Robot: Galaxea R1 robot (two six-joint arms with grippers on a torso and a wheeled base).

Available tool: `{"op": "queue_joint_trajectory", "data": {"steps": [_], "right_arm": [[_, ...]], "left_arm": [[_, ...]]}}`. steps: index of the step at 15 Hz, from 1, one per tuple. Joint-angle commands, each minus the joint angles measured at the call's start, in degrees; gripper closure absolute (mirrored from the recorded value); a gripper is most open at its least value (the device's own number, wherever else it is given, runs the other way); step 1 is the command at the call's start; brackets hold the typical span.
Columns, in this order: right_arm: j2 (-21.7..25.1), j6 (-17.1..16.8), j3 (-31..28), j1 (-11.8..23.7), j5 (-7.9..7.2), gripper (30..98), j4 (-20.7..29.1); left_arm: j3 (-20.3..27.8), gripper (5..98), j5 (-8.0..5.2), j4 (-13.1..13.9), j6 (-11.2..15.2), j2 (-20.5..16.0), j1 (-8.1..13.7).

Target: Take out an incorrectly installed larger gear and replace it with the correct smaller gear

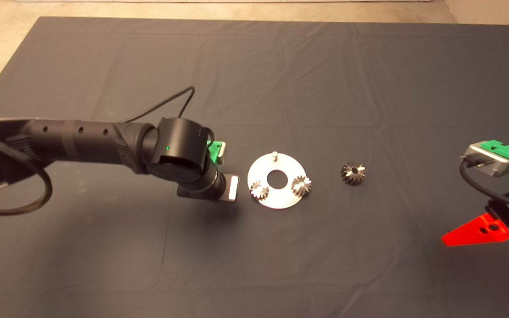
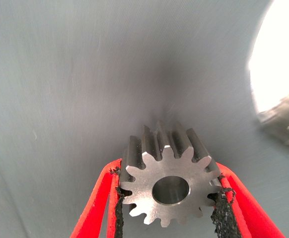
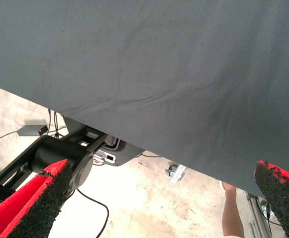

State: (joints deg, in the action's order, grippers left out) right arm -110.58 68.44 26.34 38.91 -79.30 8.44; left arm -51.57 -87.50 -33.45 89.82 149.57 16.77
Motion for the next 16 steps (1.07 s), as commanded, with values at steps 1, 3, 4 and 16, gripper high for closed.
{"op": "queue_joint_trajectory", "data": {"steps": [1, 3, 4, 16], "right_arm": [[0.31, 0.20, -0.26, 1.26, 0.29, 30.8, 2.04], [0.31, 0.20, -0.26, 1.26, 0.29, 30.8, 2.11], [0.31, 0.20, -0.25, 1.26, 0.29, 30.8, 2.10], [-0.04, 0.20, -0.26, 1.26, 0.20, 30.8, 2.11]], "left_arm": [[-3.82, 69.0, -7.50, 2.74, -0.34, 5.50, 5.81], [-5.23, 69.0, -7.50, 3.30, -0.34, 7.35, 7.70], [-6.10, 69.0, -7.50, 3.67, -0.34, 8.80, 8.56], [-27.87, 69.2, -7.50, 14.96, -9.25, 19.85, 11.18]]}}
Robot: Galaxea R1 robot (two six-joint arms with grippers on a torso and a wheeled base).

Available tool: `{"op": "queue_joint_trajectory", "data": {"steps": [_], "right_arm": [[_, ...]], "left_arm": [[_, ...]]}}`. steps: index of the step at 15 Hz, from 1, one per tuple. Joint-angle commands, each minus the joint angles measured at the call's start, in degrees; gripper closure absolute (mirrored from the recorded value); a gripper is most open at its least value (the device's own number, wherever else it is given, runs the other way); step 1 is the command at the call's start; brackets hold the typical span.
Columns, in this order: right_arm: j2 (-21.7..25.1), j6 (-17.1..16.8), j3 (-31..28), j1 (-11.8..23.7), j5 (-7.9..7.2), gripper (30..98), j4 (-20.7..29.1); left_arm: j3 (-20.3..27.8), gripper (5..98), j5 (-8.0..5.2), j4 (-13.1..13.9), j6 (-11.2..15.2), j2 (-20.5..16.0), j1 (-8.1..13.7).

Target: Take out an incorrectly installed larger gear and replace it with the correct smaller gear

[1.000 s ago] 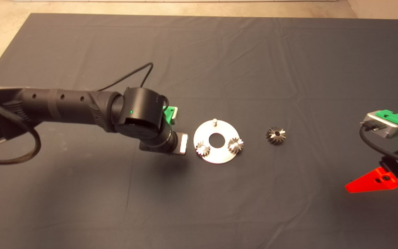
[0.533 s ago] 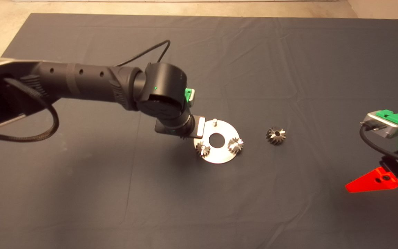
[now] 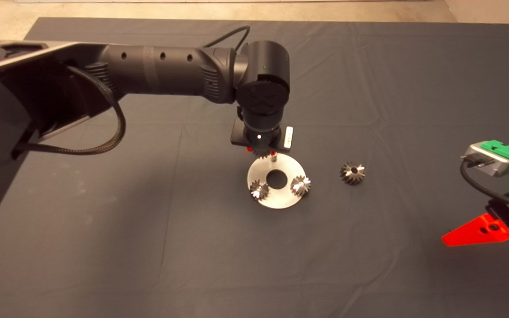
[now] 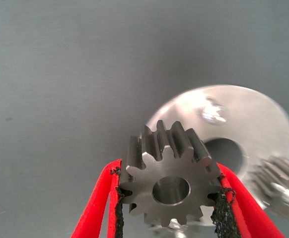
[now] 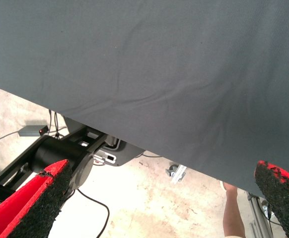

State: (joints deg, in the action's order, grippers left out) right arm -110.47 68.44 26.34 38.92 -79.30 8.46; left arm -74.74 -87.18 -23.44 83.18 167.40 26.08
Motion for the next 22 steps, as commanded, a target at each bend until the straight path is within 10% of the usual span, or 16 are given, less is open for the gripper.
{"op": "queue_joint_trajectory", "data": {"steps": [1, 11, 13, 19, 22], "right_arm": [[-0.15, 0.20, -0.26, 1.25, 0.20, 30.8, 2.09], [-0.06, 0.38, -0.26, 1.25, 0.20, 30.8, 2.17], [0.03, 0.38, -0.26, 1.25, 0.20, 30.8, 2.17], [0.01, 0.38, -0.28, 1.25, 0.20, 30.8, 2.17], [0.03, 0.38, -0.31, 1.25, 0.20, 30.8, 2.17]], "left_arm": [[-6.09, 69.2, -7.82, 6.11, -3.55, 2.02, 1.88], [-6.63, 69.2, -7.82, 6.57, -4.49, 2.54, 2.05], [-6.56, 69.2, -5.28, 6.57, -4.51, 2.61, 2.05], [-7.07, 69.2, -3.61, 6.39, -5.83, 2.63, 1.70], [-7.33, 69.2, 1.78, 6.39, -5.83, 2.63, 1.61]]}}
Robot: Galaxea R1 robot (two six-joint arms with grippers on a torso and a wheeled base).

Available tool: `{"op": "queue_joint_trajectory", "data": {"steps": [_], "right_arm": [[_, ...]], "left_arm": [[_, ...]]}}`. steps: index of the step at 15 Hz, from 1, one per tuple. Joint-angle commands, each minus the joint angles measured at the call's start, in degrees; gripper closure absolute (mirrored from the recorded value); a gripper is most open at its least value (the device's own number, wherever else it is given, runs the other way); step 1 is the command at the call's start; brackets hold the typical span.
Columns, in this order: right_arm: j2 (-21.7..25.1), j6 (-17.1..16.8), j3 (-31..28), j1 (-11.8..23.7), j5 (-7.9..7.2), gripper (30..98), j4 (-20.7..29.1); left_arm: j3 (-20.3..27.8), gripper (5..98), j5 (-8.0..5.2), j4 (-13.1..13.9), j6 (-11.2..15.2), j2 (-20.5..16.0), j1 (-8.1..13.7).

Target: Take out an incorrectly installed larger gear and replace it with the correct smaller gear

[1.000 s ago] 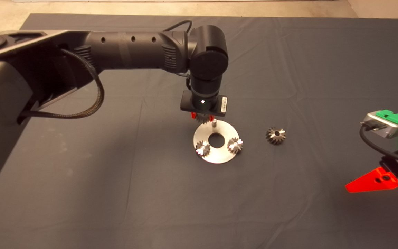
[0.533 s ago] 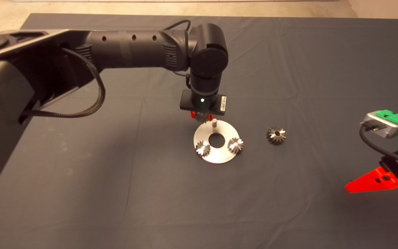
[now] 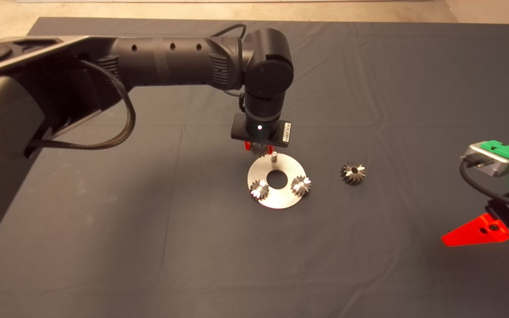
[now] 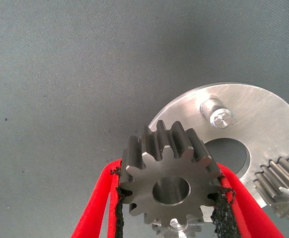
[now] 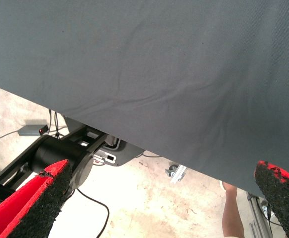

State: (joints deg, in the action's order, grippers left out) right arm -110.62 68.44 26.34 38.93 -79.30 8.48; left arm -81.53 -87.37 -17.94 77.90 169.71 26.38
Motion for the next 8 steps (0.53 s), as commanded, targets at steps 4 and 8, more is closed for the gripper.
{"op": "queue_joint_trajectory", "data": {"steps": [4, 8], "right_arm": [[0.26, 0.38, -0.34, 1.24, 0.20, 30.8, 2.22], [0.26, 0.38, -0.34, 1.24, 0.11, 30.8, 2.15]], "left_arm": [[-1.05, 69.2, 3.52, 0.72, -0.64, 0.33, 1.31], [2.18, 69.2, 3.52, -5.87, -1.87, 0.41, 1.22]]}}
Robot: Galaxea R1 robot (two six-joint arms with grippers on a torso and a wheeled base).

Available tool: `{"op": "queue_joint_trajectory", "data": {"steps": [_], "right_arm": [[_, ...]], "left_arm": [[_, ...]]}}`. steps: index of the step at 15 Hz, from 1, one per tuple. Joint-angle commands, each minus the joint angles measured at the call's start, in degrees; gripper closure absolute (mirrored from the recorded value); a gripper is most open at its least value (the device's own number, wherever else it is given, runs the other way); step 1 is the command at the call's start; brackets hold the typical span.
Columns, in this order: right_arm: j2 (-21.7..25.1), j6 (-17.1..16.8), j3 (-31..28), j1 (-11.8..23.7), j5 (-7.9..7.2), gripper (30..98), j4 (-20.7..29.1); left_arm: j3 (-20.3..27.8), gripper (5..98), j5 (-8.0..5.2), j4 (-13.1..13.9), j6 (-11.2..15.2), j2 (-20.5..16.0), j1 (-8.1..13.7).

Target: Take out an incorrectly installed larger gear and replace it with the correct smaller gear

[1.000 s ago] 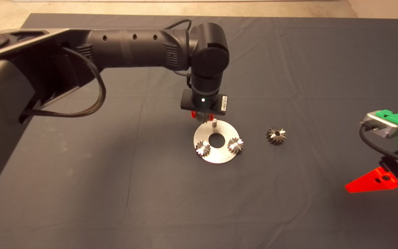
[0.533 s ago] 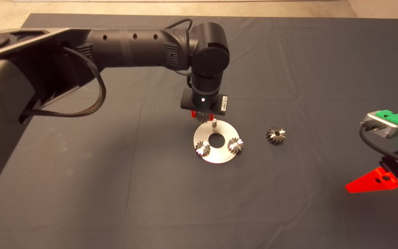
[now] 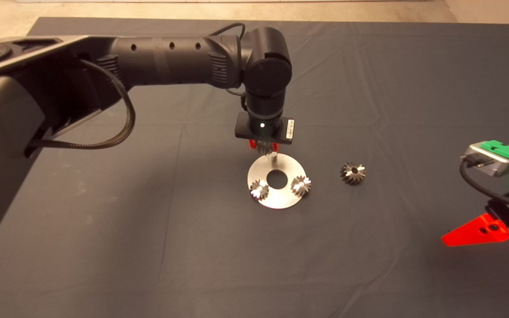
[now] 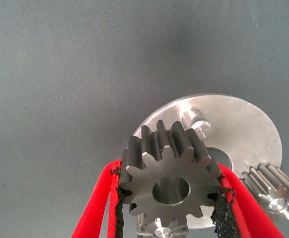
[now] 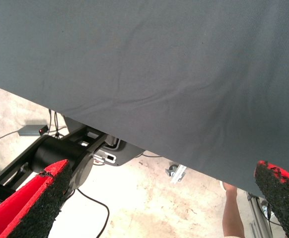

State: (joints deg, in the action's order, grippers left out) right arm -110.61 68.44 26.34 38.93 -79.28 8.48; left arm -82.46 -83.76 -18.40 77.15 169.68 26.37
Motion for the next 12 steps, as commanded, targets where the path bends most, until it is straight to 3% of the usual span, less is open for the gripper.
{"op": "queue_joint_trajectory", "data": {"steps": [1, 5, 10, 11, 12], "right_arm": [[0.25, 0.38, -0.34, 1.23, 0.09, 30.8, 2.15], [0.25, 0.47, -0.33, 1.23, 0.09, 30.8, 2.22], [0.34, 0.56, -0.34, 1.23, 0.09, 30.8, 2.24], [0.34, 0.56, -0.34, 1.23, 0.09, 30.8, 2.24], [0.34, 0.56, -0.34, 1.23, 0.09, 30.8, 2.24]], "left_arm": [[2.65, 69.2, -0.09, -5.77, -1.36, 0.47, 1.18], [2.32, 69.4, -0.09, -5.86, -3.94, 0.70, 0.62], [1.88, 69.8, 0.00, -5.78, -4.64, 0.79, -0.17], [2.05, 69.8, 0.14, -5.77, -4.64, 0.79, -0.26], [2.07, 69.8, 1.17, -5.77, -4.73, 0.79, -0.26]]}}
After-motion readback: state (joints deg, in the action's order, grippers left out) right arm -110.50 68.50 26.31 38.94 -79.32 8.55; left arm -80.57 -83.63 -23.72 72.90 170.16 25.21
